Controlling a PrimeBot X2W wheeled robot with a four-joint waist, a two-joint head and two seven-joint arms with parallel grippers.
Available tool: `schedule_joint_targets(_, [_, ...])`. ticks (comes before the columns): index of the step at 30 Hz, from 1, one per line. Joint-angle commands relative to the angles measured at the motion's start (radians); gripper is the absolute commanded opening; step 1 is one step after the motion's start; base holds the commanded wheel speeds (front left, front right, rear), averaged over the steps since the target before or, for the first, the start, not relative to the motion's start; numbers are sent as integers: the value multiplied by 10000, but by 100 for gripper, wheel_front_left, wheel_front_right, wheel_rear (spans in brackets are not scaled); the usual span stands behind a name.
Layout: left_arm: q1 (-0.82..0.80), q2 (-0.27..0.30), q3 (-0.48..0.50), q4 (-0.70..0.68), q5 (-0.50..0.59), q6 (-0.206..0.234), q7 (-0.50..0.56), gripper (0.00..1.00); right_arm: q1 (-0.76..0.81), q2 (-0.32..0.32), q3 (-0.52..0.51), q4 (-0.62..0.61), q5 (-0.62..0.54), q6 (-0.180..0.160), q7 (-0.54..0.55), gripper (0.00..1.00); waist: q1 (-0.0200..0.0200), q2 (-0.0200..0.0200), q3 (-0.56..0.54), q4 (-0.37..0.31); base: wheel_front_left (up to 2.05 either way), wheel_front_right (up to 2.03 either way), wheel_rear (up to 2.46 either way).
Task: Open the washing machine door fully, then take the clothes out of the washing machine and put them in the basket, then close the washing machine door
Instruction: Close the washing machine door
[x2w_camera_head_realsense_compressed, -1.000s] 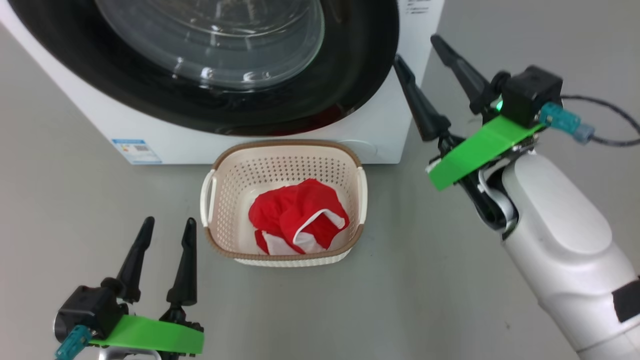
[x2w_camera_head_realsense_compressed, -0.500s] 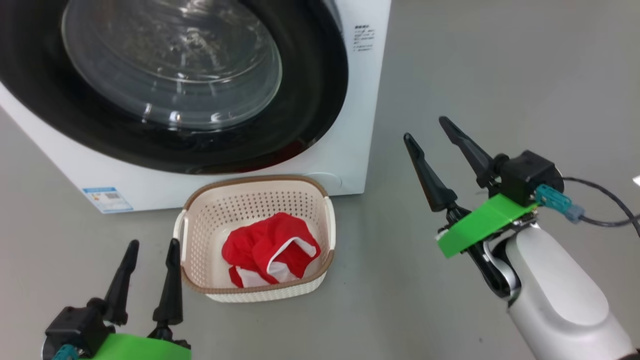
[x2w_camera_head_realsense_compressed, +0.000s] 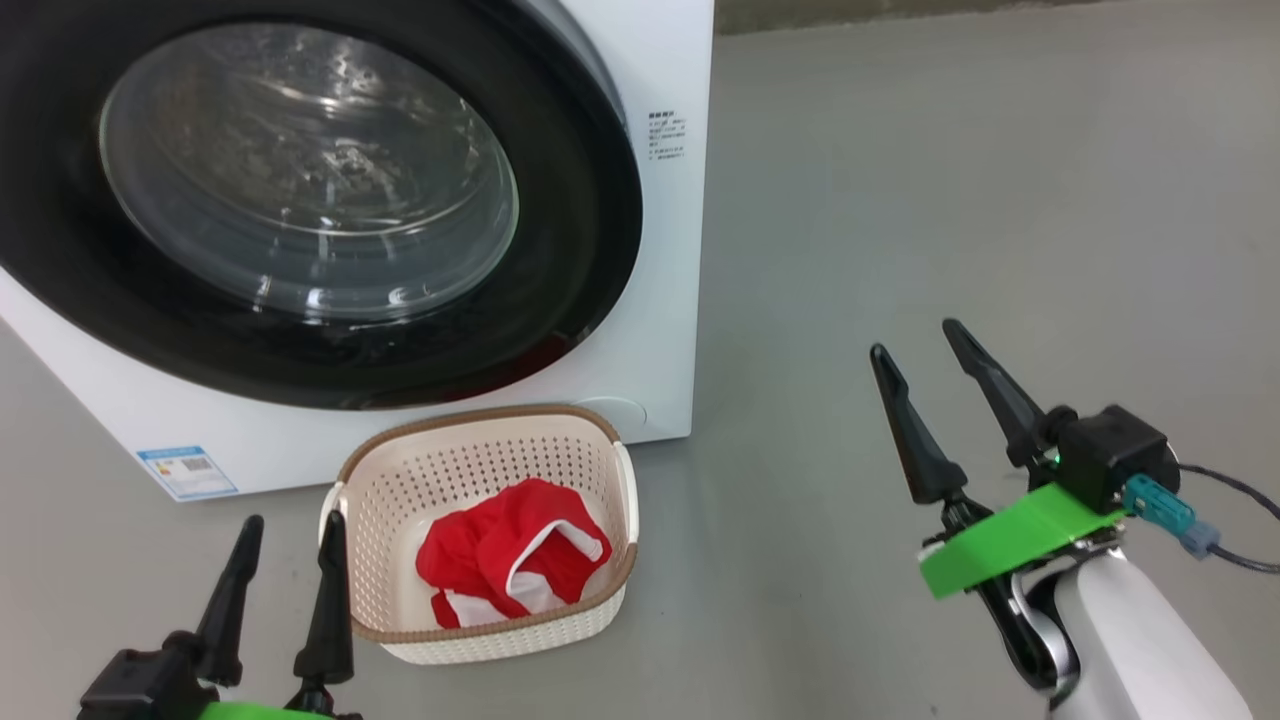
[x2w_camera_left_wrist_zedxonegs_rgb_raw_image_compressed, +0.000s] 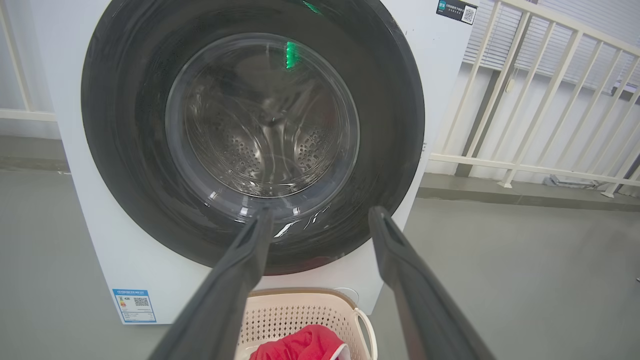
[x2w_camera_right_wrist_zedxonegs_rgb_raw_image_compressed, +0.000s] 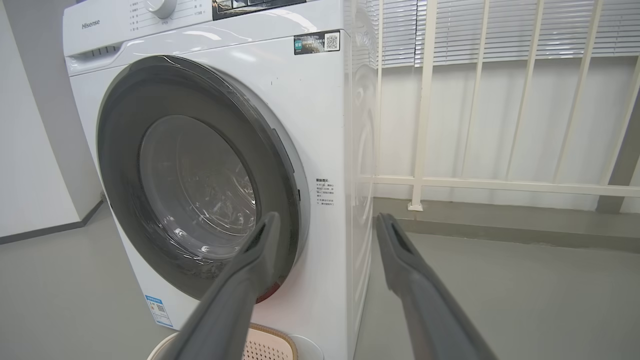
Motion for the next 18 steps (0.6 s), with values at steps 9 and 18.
schedule_joint_targets(9, [304, 312, 277, -403, 157, -54, -76, 100, 1177, 130, -514, -777, -271, -7, -53, 100, 0, -1, -432, -110, 0, 0, 0])
schedule_joint_targets(18, [661, 265, 402, -546, 353, -54, -76, 100, 1976, 305, -938, -951, -395, -7, -53, 100, 0, -1, -540, -137, 0, 0, 0])
